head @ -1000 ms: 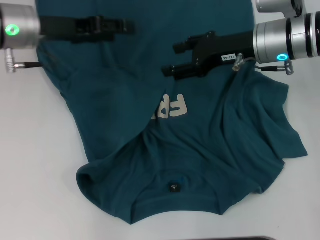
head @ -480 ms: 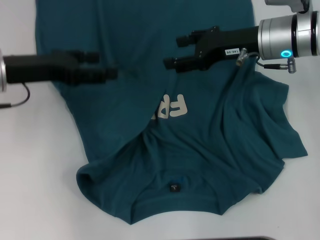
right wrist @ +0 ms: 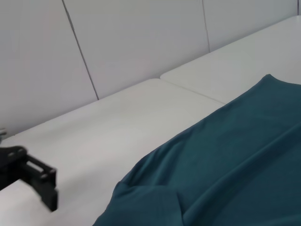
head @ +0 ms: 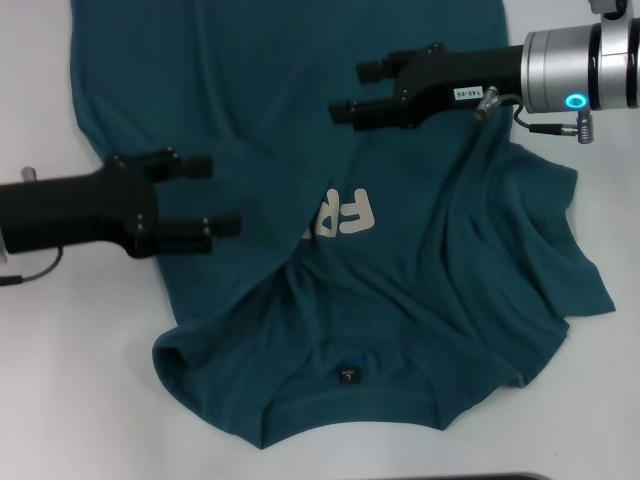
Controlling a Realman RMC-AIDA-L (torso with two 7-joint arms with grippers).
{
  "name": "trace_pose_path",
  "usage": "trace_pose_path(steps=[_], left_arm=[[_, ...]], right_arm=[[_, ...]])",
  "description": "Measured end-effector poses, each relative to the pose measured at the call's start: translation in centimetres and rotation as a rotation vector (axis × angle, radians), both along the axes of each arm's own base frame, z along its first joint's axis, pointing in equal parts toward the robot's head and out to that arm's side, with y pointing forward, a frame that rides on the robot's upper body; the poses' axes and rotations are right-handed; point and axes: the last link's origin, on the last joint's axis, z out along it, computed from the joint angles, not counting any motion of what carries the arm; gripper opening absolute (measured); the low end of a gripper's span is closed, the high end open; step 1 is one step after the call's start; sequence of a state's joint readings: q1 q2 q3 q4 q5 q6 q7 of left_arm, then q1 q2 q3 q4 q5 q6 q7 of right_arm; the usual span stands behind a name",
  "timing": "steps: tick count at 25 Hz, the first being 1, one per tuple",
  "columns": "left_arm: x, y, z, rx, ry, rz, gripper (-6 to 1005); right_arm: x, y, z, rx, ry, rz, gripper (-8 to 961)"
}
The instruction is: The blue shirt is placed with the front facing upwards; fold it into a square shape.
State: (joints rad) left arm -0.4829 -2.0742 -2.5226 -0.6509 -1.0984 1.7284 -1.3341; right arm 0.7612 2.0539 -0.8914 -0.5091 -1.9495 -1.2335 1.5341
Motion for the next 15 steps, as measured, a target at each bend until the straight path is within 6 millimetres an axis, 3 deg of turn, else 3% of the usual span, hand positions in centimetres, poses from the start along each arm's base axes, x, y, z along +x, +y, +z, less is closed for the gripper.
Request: trace_pose_path(steps=[6,15], left_arm=[[-0.3,-1.9,-0.6,0.028,-0.017,-0.111,905],[-1.6,-2.7,-1.7,0.086,0.031,-0.155,905]], right_arm=[[0.2,-0.1,0.1,-0.002,0.013,-0.023,808],[0.3,-0.3,-0.1,-0.023,0.039,-0.088,809]])
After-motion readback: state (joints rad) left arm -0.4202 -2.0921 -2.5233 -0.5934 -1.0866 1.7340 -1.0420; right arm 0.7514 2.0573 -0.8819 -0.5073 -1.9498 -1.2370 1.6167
